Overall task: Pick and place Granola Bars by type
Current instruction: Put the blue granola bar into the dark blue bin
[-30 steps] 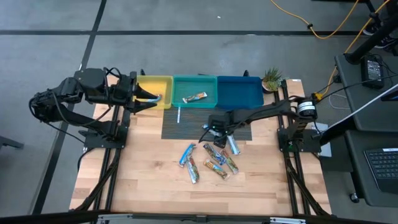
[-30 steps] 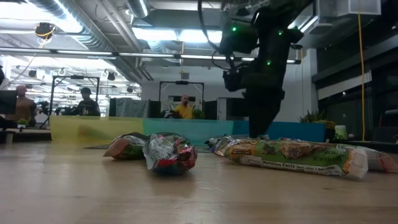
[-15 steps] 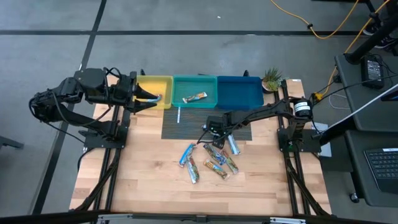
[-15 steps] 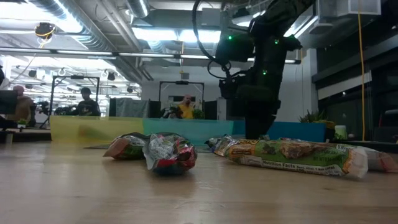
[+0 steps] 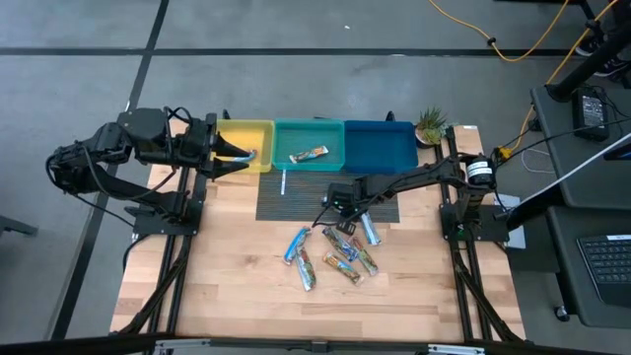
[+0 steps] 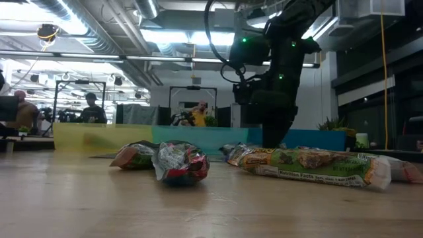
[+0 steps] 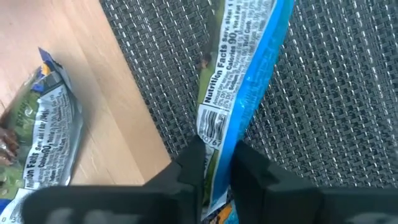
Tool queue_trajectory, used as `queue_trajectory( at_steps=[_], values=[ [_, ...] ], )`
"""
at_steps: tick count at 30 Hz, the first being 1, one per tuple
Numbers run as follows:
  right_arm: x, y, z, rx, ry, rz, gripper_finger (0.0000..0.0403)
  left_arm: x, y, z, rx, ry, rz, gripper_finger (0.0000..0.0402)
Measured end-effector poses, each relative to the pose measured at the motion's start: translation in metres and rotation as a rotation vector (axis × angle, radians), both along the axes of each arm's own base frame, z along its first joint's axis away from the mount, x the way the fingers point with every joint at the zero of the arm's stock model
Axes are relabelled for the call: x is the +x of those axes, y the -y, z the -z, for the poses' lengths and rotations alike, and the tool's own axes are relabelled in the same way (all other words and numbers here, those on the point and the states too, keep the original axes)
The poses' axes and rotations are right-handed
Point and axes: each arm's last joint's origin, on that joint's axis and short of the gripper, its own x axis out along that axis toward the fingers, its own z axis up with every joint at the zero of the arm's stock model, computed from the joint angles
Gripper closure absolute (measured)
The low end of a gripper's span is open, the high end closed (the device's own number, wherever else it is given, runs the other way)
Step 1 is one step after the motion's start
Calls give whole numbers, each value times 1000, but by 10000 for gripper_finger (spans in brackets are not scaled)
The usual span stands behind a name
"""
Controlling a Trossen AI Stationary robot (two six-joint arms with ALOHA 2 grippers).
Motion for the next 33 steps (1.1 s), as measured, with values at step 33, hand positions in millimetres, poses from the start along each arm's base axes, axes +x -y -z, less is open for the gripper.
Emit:
queue_trajectory(
  at_steps=[33],
  values=[
    [-120, 2, -268, -135, 667, 114, 360, 0, 0, 1, 7, -8, 0, 290]
  ],
)
